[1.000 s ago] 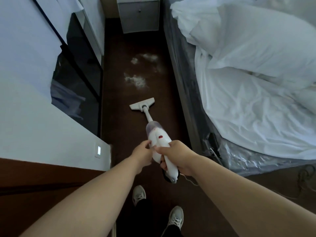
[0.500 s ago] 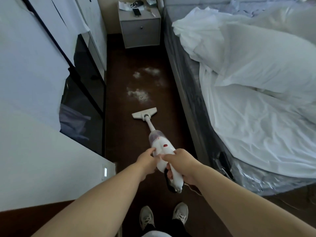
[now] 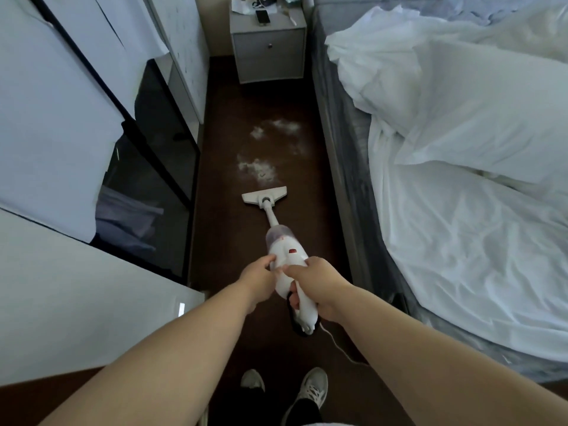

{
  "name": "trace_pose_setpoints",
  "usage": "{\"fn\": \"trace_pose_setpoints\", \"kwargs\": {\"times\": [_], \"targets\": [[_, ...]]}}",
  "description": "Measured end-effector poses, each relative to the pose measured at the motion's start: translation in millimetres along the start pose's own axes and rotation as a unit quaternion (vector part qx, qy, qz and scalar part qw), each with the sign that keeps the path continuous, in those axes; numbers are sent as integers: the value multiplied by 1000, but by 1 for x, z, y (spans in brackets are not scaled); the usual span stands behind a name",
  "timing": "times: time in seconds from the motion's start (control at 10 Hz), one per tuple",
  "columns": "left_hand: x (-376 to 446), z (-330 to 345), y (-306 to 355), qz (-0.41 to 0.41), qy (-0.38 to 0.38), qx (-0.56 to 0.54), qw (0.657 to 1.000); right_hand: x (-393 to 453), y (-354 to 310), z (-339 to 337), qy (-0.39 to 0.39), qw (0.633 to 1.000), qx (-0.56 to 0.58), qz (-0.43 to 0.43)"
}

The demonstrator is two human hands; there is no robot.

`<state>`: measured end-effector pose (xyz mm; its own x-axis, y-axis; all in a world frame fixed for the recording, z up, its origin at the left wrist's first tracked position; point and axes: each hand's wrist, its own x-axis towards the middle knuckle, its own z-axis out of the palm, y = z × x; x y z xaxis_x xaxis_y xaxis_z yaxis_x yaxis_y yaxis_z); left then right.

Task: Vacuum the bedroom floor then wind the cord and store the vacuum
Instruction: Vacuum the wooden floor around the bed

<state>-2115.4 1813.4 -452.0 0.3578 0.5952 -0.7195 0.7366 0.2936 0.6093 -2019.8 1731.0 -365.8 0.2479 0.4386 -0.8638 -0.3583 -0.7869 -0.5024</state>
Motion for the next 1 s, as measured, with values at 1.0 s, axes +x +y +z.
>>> {"fn": "trace_pose_setpoints", "kwargs": {"times": [1.0], "targets": [[99, -65, 33, -58, -28, -95, 993, 71, -78, 45, 108, 960, -231, -118]]}}
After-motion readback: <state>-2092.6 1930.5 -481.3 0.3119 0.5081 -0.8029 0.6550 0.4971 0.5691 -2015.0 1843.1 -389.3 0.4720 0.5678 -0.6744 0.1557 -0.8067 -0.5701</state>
